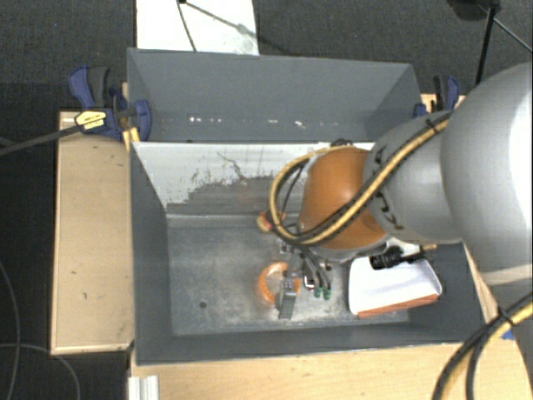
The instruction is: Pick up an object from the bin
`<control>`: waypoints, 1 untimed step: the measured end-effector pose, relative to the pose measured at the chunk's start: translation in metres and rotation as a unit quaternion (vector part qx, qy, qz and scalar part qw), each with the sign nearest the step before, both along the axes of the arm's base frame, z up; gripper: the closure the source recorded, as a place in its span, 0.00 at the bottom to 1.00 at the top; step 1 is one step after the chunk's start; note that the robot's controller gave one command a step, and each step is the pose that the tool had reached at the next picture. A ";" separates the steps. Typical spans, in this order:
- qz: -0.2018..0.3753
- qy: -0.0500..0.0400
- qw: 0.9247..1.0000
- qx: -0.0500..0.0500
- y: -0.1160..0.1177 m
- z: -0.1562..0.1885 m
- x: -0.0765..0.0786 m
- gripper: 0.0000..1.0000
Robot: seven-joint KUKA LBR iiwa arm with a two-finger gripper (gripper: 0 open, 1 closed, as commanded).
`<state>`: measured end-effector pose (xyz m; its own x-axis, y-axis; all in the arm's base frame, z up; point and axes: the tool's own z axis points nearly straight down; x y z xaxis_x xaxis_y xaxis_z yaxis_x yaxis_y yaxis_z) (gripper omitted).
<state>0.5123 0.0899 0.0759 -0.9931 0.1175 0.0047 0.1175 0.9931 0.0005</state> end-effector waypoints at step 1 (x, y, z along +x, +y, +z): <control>0.015 -0.005 1.000 0.000 -0.001 0.030 0.009 0.00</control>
Offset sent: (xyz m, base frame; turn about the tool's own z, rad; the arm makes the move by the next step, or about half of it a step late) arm 0.0000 0.0000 0.0000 0.0000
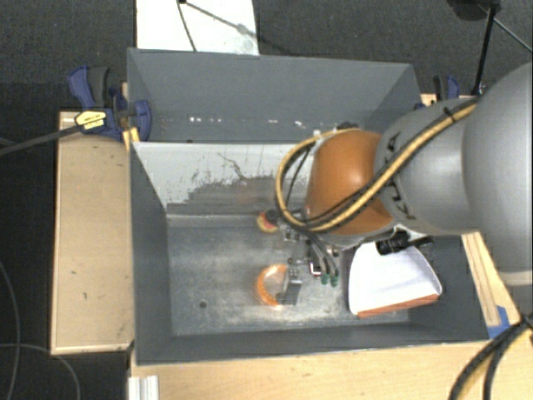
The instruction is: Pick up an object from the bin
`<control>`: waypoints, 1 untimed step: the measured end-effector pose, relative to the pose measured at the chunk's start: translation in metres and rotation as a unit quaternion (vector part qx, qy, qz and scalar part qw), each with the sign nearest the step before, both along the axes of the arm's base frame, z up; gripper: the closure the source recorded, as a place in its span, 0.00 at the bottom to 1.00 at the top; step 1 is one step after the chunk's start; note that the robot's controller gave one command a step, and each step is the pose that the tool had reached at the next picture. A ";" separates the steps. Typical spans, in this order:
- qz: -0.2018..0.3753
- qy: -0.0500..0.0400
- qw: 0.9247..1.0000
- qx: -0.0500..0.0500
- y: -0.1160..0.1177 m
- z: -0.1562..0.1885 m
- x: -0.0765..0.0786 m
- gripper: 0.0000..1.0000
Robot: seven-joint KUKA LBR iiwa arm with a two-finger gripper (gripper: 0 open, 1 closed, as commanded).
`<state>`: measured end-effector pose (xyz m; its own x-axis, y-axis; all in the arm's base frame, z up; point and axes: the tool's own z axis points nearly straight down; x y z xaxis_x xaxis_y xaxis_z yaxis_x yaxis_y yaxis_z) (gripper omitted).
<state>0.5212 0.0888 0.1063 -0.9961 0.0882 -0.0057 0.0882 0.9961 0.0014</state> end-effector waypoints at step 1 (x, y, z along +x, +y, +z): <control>-0.014 0.006 1.000 0.000 0.001 -0.030 -0.009 0.00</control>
Offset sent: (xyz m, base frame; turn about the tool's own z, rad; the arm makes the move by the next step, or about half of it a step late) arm -0.0041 0.0055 -0.0363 0.1020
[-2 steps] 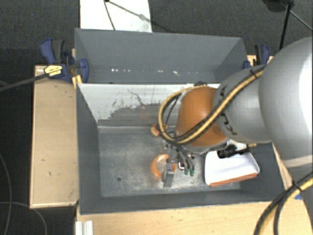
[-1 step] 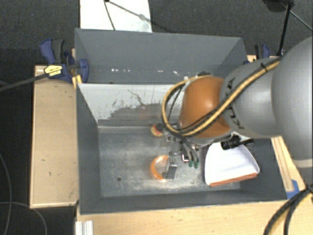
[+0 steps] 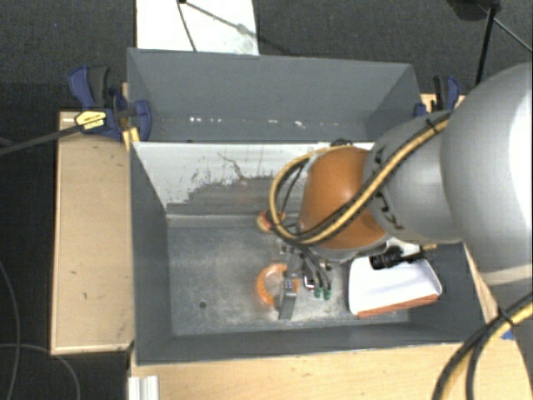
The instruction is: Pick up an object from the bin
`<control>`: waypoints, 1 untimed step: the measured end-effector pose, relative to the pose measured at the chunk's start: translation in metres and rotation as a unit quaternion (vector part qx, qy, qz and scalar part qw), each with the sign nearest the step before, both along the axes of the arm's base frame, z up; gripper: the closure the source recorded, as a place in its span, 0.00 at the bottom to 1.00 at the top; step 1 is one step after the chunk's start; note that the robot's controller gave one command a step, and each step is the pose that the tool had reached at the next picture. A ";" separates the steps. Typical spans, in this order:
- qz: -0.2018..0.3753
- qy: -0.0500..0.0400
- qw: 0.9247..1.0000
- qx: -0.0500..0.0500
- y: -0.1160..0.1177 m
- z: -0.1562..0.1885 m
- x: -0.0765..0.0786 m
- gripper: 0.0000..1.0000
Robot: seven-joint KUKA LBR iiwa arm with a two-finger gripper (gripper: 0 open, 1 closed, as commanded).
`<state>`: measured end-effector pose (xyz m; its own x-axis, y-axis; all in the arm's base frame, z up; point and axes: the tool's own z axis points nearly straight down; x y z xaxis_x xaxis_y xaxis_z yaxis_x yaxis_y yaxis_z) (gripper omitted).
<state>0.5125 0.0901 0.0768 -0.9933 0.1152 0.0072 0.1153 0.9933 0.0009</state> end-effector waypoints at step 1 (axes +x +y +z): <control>-0.037 -0.002 0.999 0.000 0.005 -0.003 0.006 1.00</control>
Offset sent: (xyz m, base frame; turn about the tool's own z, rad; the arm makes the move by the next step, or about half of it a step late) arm 0.0000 0.0000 0.0000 0.0000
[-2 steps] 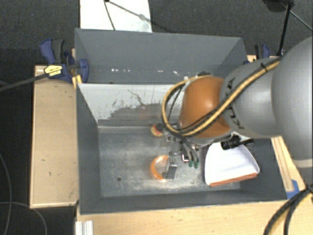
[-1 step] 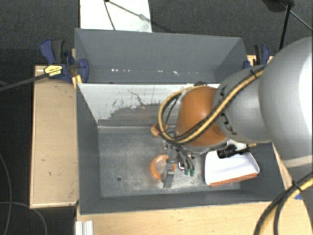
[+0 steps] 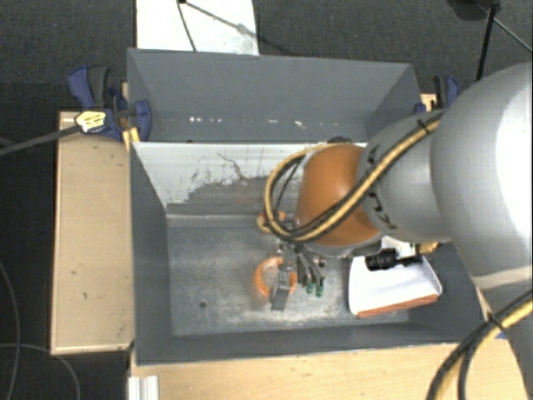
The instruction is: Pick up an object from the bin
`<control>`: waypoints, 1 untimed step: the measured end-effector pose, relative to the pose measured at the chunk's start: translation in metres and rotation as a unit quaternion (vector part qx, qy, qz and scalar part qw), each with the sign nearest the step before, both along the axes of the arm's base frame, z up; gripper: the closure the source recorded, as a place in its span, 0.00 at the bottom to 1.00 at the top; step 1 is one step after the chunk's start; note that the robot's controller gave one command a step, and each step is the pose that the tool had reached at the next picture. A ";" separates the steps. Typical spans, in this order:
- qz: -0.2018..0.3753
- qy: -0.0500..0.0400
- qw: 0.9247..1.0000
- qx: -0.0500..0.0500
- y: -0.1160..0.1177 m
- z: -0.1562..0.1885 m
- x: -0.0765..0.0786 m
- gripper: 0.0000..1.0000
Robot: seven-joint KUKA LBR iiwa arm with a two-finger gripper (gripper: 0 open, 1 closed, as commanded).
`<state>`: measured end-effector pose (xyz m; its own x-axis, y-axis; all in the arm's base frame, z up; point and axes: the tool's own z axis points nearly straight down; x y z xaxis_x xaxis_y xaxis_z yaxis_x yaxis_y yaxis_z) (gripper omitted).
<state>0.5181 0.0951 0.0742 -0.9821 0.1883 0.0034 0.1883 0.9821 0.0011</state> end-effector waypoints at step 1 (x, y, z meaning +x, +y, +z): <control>0.000 0.000 1.000 0.000 0.000 0.000 0.000 1.00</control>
Offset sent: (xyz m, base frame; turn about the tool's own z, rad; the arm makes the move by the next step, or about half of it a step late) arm 0.0002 -0.0001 0.0969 0.0000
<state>0.5181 0.0951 0.0742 -0.9820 0.1886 0.0034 0.1886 0.9820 0.0012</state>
